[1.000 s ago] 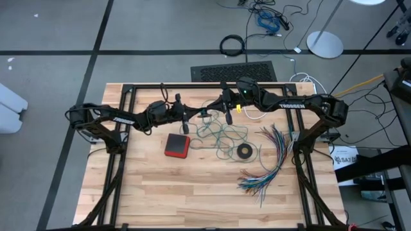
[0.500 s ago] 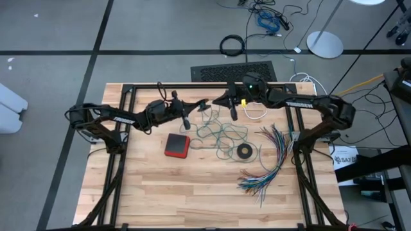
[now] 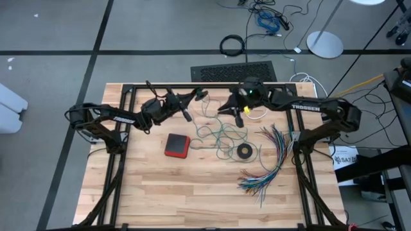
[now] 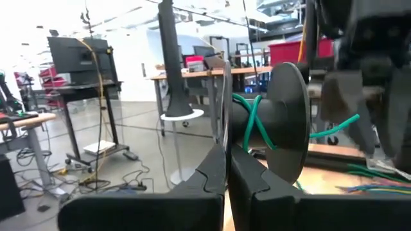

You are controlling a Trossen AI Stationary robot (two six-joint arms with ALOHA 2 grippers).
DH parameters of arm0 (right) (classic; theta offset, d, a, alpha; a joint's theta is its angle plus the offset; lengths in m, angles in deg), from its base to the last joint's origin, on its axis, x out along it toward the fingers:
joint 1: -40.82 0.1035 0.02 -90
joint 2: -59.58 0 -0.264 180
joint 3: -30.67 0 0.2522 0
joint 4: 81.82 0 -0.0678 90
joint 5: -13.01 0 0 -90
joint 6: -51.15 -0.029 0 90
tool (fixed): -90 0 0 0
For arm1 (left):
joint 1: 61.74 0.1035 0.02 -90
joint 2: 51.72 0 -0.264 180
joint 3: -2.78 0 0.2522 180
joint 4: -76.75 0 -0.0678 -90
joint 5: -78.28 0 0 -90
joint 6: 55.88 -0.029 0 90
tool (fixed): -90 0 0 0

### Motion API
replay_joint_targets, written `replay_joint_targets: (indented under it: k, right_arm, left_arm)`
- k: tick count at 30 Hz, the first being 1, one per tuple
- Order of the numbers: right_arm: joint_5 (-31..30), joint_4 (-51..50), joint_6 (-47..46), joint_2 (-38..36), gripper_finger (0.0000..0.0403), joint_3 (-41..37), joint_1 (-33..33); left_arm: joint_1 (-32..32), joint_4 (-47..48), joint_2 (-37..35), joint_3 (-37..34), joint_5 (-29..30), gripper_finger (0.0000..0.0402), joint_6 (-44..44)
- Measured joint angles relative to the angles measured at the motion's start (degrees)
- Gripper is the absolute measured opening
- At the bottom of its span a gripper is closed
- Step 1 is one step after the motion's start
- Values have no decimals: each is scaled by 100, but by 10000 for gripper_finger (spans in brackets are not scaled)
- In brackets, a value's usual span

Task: Coiling cords
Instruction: Coil the green wire cable on the spool

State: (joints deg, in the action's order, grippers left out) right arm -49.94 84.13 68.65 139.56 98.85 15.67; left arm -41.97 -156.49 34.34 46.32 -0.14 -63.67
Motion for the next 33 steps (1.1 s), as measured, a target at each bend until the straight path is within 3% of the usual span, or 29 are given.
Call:
replay_joint_targets:
  k: [6, 10, 16, 23, 26, 33]
  right_arm:
    - [-530, 624, 122, 400, 122, 0, 485]
    - [-1194, 684, 93, 615, 144, 0, 574]
    - [-1382, 572, -96, 713, 131, 0, 579]
    - [-1377, 668, 315, 700, 95, 2, 811]
    - [-1680, 778, 482, 700, 81, 2, 902]
    - [-1647, 1191, 1061, 698, 71, 2, 1323]
  left_arm:
    - [9, -33, 0, 221, 61, 2, 2]
    - [9, -37, 0, 394, 62, 2, 4]
    - [21, -397, 0, 542, 62, 2, -8]
    - [99, -420, -228, 780, -12, 2, -50]
    - [101, -397, -357, 839, -64, 2, -52]
    - [101, -277, -546, 879, 11, 2, -248]
